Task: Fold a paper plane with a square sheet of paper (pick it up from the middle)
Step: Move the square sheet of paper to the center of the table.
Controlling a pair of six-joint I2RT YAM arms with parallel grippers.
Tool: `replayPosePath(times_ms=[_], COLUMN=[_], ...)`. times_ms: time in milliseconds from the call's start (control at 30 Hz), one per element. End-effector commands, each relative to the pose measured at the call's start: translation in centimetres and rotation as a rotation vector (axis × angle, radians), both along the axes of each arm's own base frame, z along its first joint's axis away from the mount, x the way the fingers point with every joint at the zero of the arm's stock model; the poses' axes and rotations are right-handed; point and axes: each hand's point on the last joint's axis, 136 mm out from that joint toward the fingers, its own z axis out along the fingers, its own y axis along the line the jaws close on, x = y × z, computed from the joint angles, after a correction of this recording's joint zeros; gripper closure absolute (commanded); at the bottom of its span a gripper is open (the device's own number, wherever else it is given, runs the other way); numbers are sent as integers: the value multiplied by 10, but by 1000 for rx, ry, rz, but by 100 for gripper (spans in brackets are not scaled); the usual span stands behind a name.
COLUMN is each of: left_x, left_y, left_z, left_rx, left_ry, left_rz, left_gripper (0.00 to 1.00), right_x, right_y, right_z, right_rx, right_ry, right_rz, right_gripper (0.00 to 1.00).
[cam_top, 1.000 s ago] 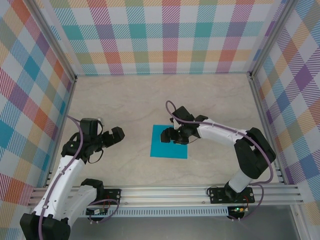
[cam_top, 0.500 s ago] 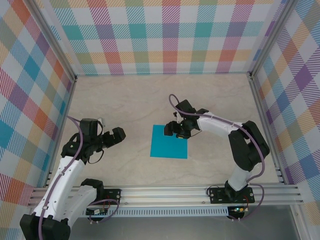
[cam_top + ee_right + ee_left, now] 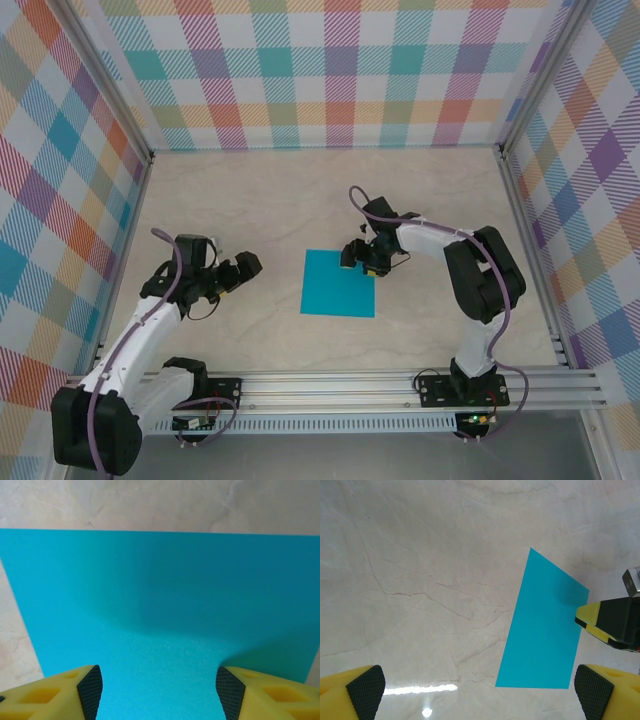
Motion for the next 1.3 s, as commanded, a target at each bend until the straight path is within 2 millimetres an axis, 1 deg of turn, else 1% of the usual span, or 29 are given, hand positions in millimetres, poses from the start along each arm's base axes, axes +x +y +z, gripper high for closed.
replayPosePath(times_ms=[0, 133, 233, 300, 333, 467, 533, 600, 633, 667, 700, 867, 967, 1133, 1167, 1267], left_x=[9, 10, 11, 12, 12, 13, 14, 14, 14, 15, 15, 15, 13, 12, 18, 20], left_y=[-10, -17, -18, -15, -15, -19, -21, -23, -24, -27, -30, -38, -37, -33, -35, -37], left_z=[1, -4, -6, -6, -6, -4, -5, -8, -9, -10, -13, -28, -35, -40, -35, -36], left_rx=[-25, -17, 8, 32, 37, 18, 18, 17, 14, 10, 8, 0, 9, 24, 14, -3], left_ry=[-19, -13, -19, -22, -24, -42, -44, -37, -34, -30, -22, 25, 49, 59, 26, 24], left_rz=[-27, -64, -84, -85, -83, -90, -94, -98, -99, -102, -105, -94, -74, -57, -54, -49], left_gripper=[0, 0, 0, 0, 0, 0, 0, 0, 0, 0, 0, 0, 0, 0, 0, 0], right_x=[1, 6, 8, 9, 9, 8, 5, 1, -3, -5, -8, -21, -24, -24, -24, -23], right_y=[8, 8, 6, 6, 7, 10, 9, 6, 6, 3, 3, 18, 27, 33, 33, 33], right_z=[-17, -24, -20, -10, -1, 34, 45, 49, 48, 48, 46, 35, 28, 18, 16, 14], right_rx=[-7, -36, -56, -50, -47, -63, -112, -180, -204, -250, -281, -348, -360, -395, -405, -419], right_ry=[16, 26, 29, 16, -4, -107, -148, -180, -179, -183, -185, -156, -139, -117, -108, -108], right_rz=[81, 124, 123, 107, 104, 100, 99, 98, 101, 89, 89, 123, 134, 149, 149, 147], right_gripper=[34, 35, 35, 35, 34, 26, 21, 16, 15, 2, 0, 1, 1, 0, 0, 0])
